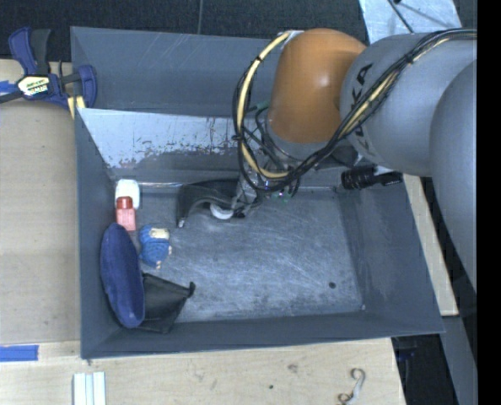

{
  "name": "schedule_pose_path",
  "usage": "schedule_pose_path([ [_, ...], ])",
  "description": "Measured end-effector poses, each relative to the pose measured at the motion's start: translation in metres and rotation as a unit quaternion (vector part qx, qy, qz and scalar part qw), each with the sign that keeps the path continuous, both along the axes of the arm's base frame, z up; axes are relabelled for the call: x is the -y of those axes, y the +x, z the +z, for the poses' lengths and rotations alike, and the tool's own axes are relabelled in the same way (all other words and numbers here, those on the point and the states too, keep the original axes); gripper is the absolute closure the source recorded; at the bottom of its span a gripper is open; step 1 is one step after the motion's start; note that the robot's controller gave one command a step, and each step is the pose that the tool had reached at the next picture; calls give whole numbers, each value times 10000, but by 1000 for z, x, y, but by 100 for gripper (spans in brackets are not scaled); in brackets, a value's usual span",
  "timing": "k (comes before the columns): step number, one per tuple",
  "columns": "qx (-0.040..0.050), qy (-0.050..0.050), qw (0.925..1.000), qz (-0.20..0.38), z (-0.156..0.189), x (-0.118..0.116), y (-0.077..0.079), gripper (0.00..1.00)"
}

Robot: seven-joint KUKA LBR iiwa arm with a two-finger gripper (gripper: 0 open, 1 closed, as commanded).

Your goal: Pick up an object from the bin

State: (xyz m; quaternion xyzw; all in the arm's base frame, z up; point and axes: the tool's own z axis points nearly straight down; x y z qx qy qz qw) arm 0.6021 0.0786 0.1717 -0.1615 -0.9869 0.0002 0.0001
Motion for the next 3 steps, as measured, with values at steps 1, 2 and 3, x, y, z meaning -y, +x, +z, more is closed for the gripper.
schedule_pose_path([
  [1, -3, 4, 10000, 43, -26, -26, -2, 100],
  [2, 12, 0, 10000, 39, -24, -25, -1, 0],
  [3, 75, 10, 9992, 391, -85, -10, 23, 0],
])
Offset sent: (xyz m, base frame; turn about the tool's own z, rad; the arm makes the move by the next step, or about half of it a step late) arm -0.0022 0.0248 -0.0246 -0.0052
